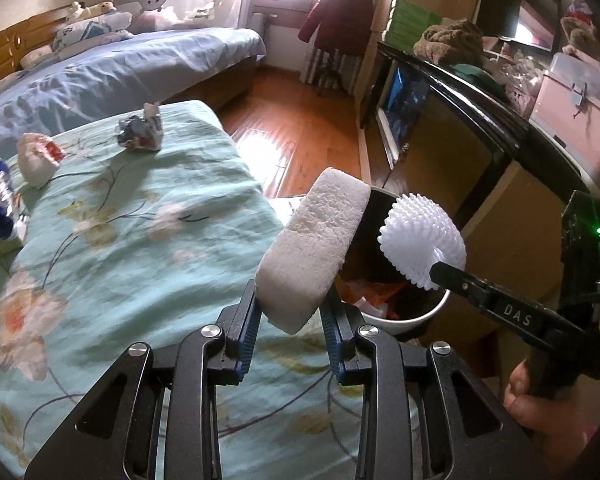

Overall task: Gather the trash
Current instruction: 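Carry both items over the bin and open both tools to drop them, then move both open tools back to the green carton and blue bag, then grasp the blue-wrapped bag with the right tool while the left tool grasps the green carton, then carry the green carton and blue-wrapped bag over the bin with both tools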

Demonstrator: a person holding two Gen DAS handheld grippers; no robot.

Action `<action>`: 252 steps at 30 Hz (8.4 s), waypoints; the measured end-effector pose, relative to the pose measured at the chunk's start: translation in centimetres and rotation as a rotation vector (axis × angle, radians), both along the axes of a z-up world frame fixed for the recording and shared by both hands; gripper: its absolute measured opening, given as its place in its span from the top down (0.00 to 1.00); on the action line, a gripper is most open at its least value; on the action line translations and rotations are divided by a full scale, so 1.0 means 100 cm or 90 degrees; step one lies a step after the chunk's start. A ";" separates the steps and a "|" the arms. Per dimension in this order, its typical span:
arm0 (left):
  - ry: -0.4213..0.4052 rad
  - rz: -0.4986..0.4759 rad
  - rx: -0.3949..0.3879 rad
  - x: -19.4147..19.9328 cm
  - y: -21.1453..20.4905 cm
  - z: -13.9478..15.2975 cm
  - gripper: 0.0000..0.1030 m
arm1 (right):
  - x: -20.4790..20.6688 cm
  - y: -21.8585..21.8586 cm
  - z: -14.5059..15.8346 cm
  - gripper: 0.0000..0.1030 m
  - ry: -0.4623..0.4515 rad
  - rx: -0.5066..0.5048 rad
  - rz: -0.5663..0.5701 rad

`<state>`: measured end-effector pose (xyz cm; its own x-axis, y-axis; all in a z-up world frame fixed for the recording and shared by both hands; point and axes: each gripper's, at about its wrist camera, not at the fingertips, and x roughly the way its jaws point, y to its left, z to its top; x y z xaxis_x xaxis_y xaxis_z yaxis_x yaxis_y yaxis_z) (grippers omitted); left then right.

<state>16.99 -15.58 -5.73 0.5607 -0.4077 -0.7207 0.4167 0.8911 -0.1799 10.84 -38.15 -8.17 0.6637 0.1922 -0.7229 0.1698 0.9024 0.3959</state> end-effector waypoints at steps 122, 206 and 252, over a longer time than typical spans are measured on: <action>0.060 0.278 0.004 0.041 0.292 -0.035 0.36 | 0.096 0.276 0.026 0.26 -0.026 0.036 0.351; -0.010 0.124 -0.005 0.011 0.145 -0.013 0.46 | 0.032 0.102 0.017 0.62 -0.021 0.020 0.156; -0.039 -0.049 0.031 0.006 -0.023 -0.003 0.47 | -0.005 -0.028 0.002 0.62 0.000 0.009 -0.001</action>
